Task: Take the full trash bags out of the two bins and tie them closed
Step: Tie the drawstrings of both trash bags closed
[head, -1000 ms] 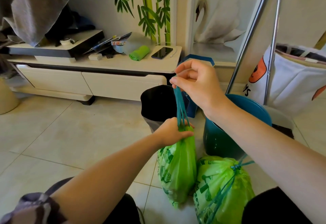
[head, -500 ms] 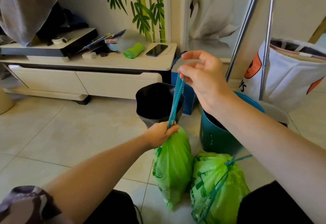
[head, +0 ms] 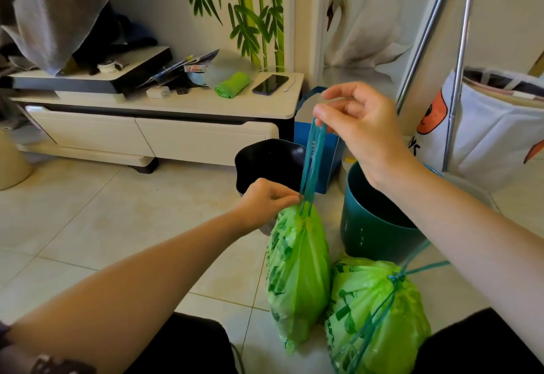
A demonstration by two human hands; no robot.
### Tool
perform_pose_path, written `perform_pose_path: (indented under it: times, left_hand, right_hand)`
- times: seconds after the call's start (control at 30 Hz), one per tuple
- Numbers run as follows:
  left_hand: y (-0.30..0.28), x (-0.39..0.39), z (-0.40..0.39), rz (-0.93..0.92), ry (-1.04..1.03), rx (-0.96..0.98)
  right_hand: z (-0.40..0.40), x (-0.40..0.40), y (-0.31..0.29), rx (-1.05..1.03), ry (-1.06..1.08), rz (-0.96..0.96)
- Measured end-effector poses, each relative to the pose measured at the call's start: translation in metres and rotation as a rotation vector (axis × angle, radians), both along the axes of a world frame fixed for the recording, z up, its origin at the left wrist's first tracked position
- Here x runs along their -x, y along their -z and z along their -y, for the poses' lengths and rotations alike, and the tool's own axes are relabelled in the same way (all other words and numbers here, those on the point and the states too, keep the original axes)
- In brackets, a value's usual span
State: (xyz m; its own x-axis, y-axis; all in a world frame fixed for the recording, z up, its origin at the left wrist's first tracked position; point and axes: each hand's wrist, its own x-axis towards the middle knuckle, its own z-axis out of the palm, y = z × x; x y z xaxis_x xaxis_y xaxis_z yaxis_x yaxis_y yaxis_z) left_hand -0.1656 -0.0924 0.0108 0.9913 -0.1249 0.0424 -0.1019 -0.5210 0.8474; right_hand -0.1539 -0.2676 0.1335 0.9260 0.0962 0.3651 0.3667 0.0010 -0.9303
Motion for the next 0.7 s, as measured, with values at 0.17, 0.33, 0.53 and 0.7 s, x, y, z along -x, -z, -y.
perform_pose_path:
  times: [0.17, 0.33, 0.53, 0.7]
  left_hand:
    - [-0.009, 0.003, 0.004, -0.057, 0.069, 0.07]
    - [-0.005, 0.004, 0.014, 0.016, 0.009, -0.042]
    - [-0.006, 0.003, 0.014, -0.039, 0.011, -0.001]
    - [-0.006, 0.004, 0.007, -0.14, -0.027, 0.145]
  right_hand:
    - [0.001, -0.005, 0.004, 0.001, 0.031, 0.005]
    - [-0.002, -0.004, 0.003, 0.018, -0.001, 0.028]
    - [-0.003, -0.004, 0.007, 0.049, 0.016, 0.043]
    - [0.007, -0.01, 0.008, 0.084, 0.102, 0.028]
